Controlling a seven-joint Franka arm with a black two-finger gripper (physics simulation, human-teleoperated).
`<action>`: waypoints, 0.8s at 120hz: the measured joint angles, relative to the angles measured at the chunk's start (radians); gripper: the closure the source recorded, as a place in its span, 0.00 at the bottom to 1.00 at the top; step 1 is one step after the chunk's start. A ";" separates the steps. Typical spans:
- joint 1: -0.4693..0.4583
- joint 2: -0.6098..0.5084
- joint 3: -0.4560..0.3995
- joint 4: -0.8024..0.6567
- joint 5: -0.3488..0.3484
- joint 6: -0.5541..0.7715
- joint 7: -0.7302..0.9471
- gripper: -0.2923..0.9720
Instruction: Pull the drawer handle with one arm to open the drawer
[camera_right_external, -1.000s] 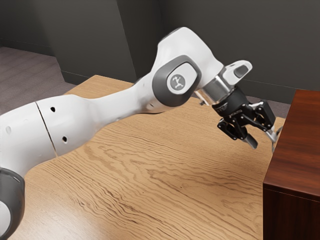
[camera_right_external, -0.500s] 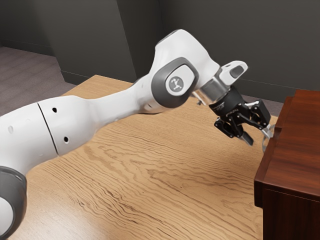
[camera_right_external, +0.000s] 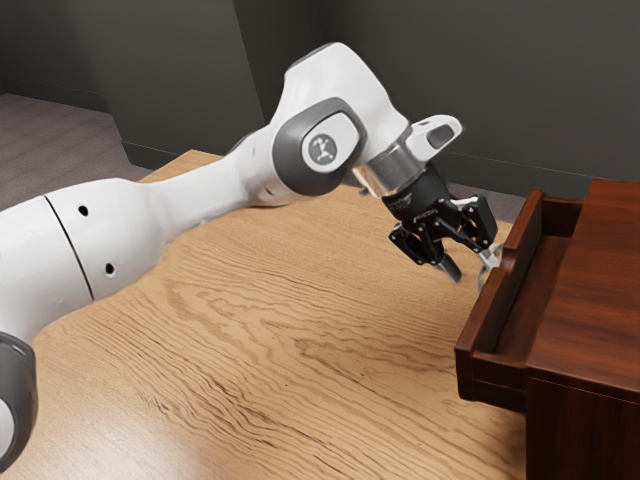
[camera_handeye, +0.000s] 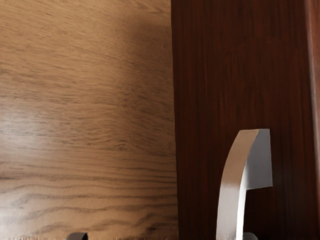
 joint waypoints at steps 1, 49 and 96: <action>0.000 -0.001 0.001 0.000 0.000 -0.002 0.000 0.50; -0.003 -0.040 0.068 -0.001 -0.010 -0.078 0.017 0.50; 0.029 -0.049 0.080 -0.001 -0.013 -0.123 0.040 0.50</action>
